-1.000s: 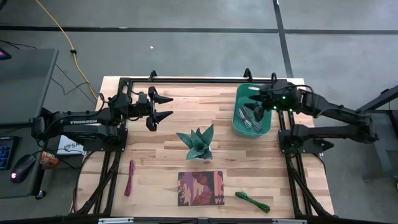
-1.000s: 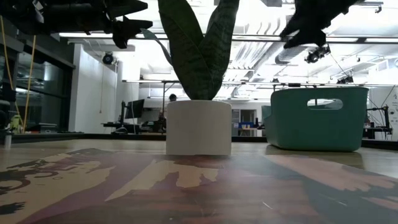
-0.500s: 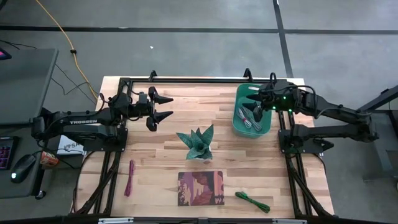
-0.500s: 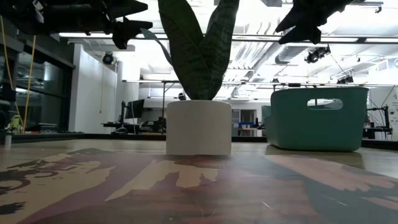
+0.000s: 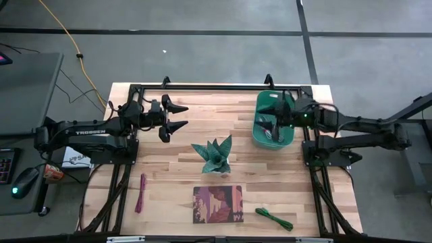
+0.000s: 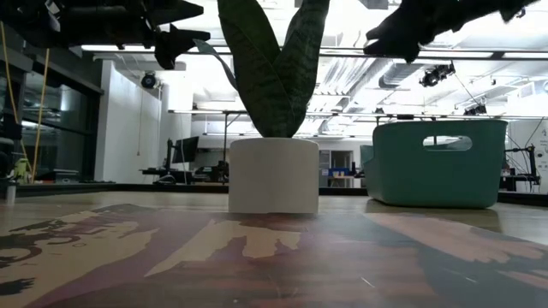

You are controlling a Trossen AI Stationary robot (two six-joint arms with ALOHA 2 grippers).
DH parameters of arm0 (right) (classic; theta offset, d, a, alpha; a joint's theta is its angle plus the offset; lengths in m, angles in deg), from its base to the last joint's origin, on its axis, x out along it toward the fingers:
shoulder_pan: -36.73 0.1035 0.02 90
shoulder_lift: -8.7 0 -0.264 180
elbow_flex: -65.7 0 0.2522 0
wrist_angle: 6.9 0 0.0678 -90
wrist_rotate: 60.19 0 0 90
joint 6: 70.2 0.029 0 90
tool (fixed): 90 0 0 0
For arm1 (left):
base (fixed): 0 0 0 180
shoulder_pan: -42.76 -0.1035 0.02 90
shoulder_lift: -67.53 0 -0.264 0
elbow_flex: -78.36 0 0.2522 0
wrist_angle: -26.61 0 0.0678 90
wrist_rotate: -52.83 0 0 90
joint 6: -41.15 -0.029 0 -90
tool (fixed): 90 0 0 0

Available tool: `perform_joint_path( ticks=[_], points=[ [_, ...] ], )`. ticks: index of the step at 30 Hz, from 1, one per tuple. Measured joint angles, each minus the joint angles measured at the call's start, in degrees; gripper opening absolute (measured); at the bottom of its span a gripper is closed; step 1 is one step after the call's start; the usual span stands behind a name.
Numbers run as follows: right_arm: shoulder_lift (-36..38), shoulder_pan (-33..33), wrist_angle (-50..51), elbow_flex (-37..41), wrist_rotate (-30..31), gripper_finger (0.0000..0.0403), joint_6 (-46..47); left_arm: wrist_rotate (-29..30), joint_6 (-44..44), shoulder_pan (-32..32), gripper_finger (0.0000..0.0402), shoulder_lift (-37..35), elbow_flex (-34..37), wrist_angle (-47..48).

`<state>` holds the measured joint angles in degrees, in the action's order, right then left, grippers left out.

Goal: Pick and place USB-C Cables
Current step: Put the green patterned charger cable into the green container

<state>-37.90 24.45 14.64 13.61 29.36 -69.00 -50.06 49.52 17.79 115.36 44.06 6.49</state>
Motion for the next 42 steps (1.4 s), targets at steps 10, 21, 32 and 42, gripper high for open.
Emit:
perform_joint_path(
  ticks=[10,21,32,42],
  points=[
    [0.51,0.07,-33.09,16.52,-8.29,0.0220,2.73,-1.27,0.01,0.00,0.0271,0.00,0.00,0.16],
    [0.47,0.07,-36.07,16.88,-10.59,0.0220,3.88,-2.05,1.78,0.00,0.0271,0.00,-0.07,-1.05],
    [0.47,0.07,-35.99,16.88,-9.60,0.0220,1.80,-1.70,3.47,0.00,0.0271,0.00,-0.07,-0.69],
    [0.42,5.26,-34.81,13.87,-11.87,0.0220,9.57,-1.68,4.10,0.00,0.0271,0.00,-0.09,-0.77]
  ],
)
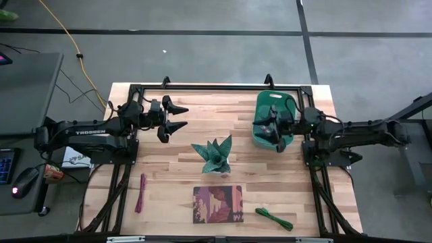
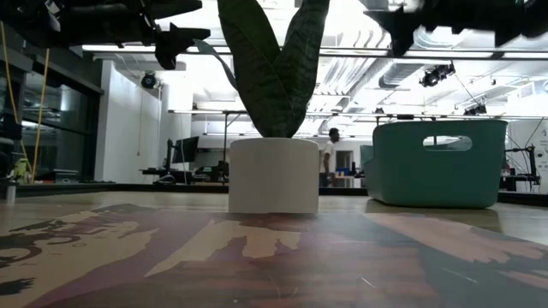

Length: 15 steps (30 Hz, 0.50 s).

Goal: Pick and place USB-C Cables
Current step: Put the green patterned charger cable into the green container

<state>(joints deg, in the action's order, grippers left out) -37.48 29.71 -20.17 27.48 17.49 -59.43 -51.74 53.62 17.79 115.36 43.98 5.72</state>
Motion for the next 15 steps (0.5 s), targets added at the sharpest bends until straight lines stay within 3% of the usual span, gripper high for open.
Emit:
perform_joint_path(
  ticks=[2,8,15],
  points=[
    [0.05,3.77,7.20,-3.55,1.54,0.0220,0.02,0.00,0.00,0.00,0.0271,0.00,0.00,-0.08],
    [-1.42,16.27,36.06,-16.28,16.11,0.0220,6.58,-0.01,0.00,0.00,0.0271,-0.01,-0.03,-1.28],
    [-7.93,29.62,57.16,-27.72,20.06,0.0220,29.65,-0.02,-0.02,0.00,0.0271,-0.02,-0.07,-1.18]
  ],
)
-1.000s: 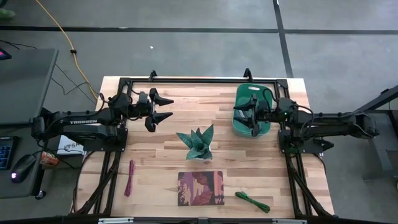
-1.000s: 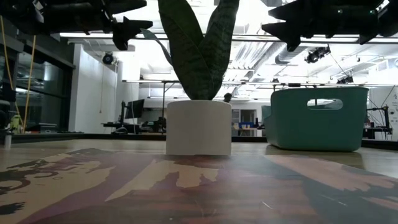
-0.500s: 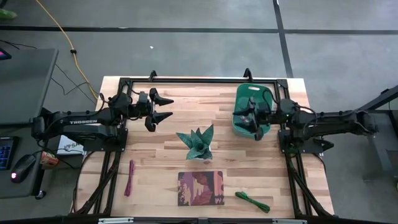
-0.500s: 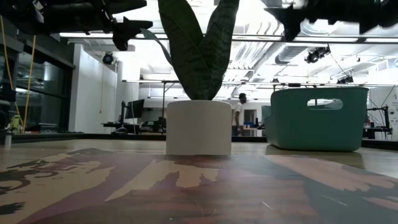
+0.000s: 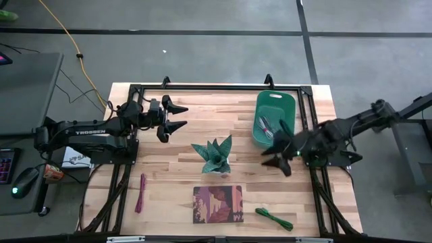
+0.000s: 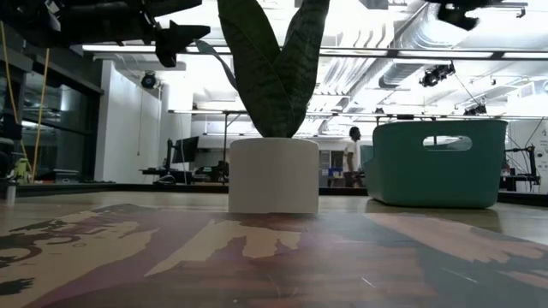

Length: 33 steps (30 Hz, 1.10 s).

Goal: Pick and place USB-C Cables
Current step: Put the green patterned charger cable into the green container

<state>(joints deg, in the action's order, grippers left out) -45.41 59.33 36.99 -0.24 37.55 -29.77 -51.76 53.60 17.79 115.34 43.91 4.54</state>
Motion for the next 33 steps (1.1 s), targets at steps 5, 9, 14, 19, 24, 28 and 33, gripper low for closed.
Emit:
perform_joint_path(
  ticks=[5,9,14,19,24,28,33],
  points=[
    [-8.72,9.29,9.06,-6.07,-0.02,0.0220,15.91,0.00,0.80,0.00,0.0271,0.02,0.00,0.93],
    [-17.22,15.09,14.56,-10.76,-0.59,0.0220,25.61,0.02,0.99,0.00,0.0271,0.02,0.00,1.56],
    [-27.55,20.14,19.53,-16.67,-4.70,0.0220,32.79,0.00,3.01,0.00,0.0271,0.02,0.00,1.78],
    [-35.97,23.08,23.53,-21.08,-5.50,0.0220,38.78,0.02,3.93,0.82,0.0271,0.07,0.00,1.78],
    [-42.86,24.43,21.05,-21.69,-9.49,0.0220,41.05,-0.12,3.91,1.95,0.0271,0.17,0.00,1.75],
    [-47.33,24.14,20.40,-21.69,-12.84,0.0220,41.17,-0.09,3.10,2.21,0.0271,0.17,0.00,1.75],
    [-51.42,23.99,20.19,-21.69,-12.55,0.0220,41.20,0.13,3.02,2.21,0.0271,0.17,0.00,1.74]
  ],
)
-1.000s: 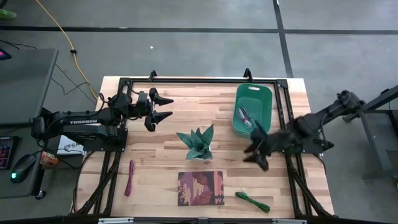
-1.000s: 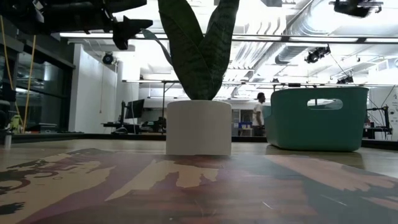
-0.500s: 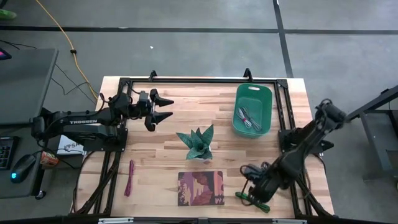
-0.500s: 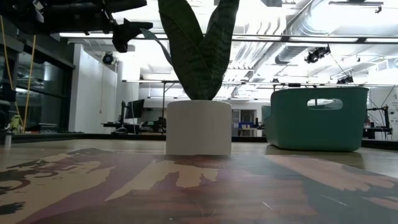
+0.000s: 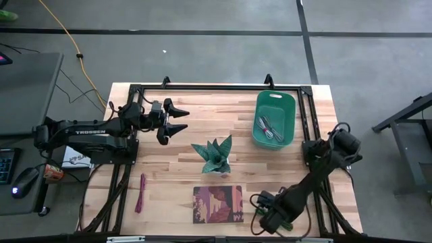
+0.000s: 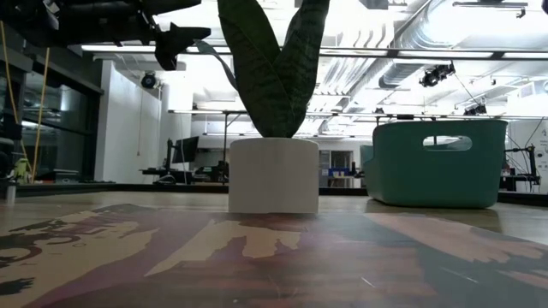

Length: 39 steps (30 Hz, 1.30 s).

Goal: Pick and place USB-C Cables
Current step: Put the green patterned charger cable into the green container

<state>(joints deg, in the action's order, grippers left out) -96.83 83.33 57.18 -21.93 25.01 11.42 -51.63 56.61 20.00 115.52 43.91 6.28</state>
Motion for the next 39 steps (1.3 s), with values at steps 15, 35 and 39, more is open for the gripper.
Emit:
perform_joint_path(
  ticks=[15,35,39],
  points=[
    [-4.50,0.07,-5.00,0.02,-1.72,0.0220,-0.17,0.11,-0.63,0.00,0.0271,0.00,0.02,0.08],
    [-9.74,1.04,-4.46,-0.15,-4.43,0.0207,0.20,3.61,-0.66,0.00,0.0271,0.00,0.07,1.73],
    [-9.82,1.04,-3.58,-0.11,-4.77,0.0162,-0.66,3.61,-0.65,-0.02,0.0271,0.02,0.07,1.74]
  ],
)
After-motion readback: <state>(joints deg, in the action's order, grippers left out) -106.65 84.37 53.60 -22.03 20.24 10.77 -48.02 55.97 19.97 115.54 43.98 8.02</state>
